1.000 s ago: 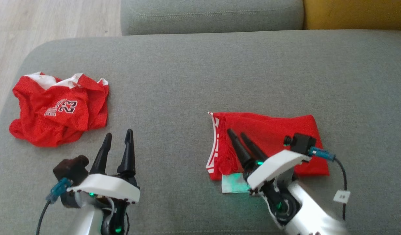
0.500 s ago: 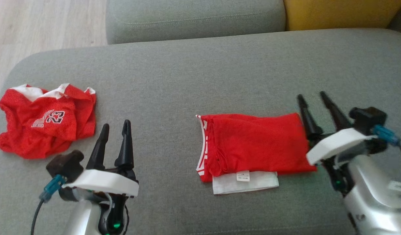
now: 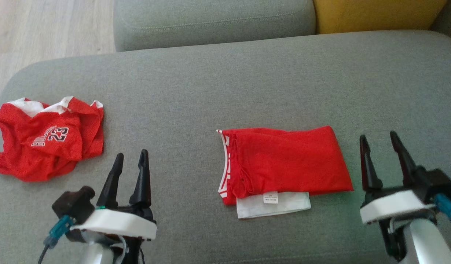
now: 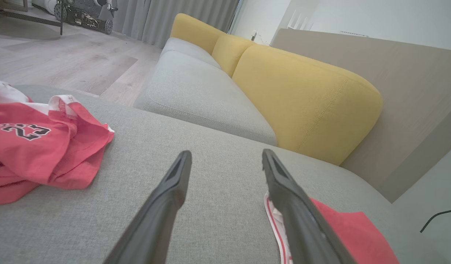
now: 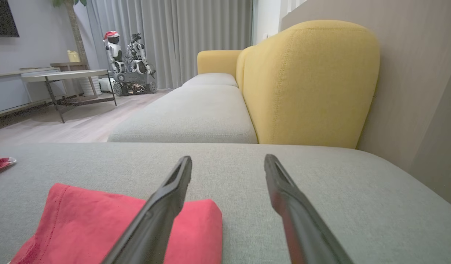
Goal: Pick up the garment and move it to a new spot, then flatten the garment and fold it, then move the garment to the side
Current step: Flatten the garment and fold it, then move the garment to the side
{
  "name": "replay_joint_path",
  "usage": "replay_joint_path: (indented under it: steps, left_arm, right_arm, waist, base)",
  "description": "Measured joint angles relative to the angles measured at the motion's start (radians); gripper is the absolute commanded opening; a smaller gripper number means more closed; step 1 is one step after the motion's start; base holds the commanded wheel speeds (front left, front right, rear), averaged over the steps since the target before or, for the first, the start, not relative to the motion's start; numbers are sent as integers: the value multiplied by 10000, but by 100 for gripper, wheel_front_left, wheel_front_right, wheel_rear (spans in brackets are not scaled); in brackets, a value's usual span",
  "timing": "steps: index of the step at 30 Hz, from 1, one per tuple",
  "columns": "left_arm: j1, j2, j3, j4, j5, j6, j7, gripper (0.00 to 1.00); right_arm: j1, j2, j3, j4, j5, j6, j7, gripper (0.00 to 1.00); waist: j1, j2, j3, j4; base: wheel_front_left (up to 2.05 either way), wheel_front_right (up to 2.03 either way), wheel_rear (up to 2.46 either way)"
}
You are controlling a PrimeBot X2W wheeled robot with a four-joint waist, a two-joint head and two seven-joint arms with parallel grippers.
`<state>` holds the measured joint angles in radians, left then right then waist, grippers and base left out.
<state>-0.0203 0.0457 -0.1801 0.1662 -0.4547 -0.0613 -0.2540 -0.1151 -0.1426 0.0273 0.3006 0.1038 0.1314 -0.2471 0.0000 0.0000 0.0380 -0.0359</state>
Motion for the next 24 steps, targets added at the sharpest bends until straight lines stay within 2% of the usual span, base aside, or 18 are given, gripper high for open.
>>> replay_joint_path:
  steps: [4, 19, 24]
  left_arm:
    - [198, 6, -4, -244, 232, 12, 0, 100]
    - [191, 8, -27, -224, 395, 35, 0, 100]
    - [159, 8, -73, -157, 397, 31, 0, 100]
  right_arm:
    - [521, 410, -339, -303, -372, 0, -10, 100]
    - [632, 648, -416, -430, -516, 0, -33, 100]
    - [560, 752, -472, 180, 437, 0, 552, 100]
  waist:
    - [0, 0, 6, 5]
    - [0, 0, 102, 66]
    - [0, 0, 344, 89]
  base:
    - [0, 0, 0]
    - [0, 0, 0]
    - [0, 0, 0]
